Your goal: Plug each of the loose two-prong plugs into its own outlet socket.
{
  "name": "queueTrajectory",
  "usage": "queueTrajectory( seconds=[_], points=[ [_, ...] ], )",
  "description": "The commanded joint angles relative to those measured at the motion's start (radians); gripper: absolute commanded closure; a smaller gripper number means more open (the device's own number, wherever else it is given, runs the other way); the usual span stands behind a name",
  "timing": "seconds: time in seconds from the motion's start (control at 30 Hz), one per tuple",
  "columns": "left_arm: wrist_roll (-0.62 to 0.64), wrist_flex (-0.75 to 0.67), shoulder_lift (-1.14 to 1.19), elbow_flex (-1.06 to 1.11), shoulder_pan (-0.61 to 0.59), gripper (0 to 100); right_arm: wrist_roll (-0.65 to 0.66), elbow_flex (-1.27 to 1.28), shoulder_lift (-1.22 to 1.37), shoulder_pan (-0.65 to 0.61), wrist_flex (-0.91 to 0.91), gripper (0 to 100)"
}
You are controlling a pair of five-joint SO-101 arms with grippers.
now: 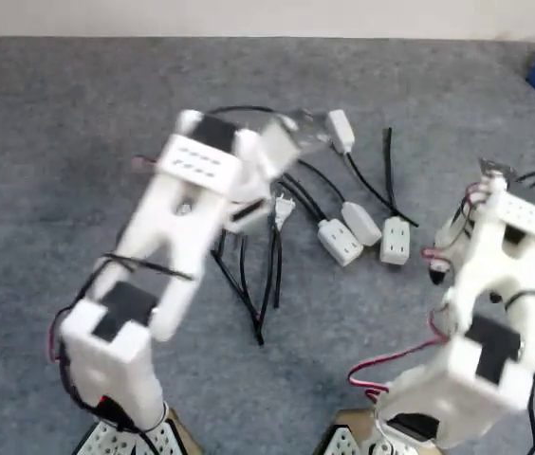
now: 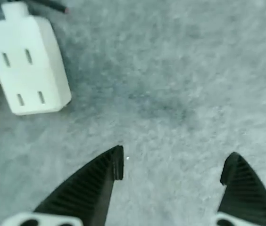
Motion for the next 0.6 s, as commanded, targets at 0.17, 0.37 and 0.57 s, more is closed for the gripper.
queueTrajectory(
  seconds=[0.17,0.37,0.57],
  points=[
    [-0.075,0.063,0.343,-0.437,0.166,80,0.106,0.493,-0.321,-0.019,-0.269,67.0],
    [-0.193,0.175,0.522,-0.756,0.188,70,0.107,0.558,-0.334,-0.019,-0.331,67.0],
    [-0.14,0.193,0.585,-0.839,0.05,71,0.107,0.561,-0.335,0.024,-0.329,67.0]
  ],
)
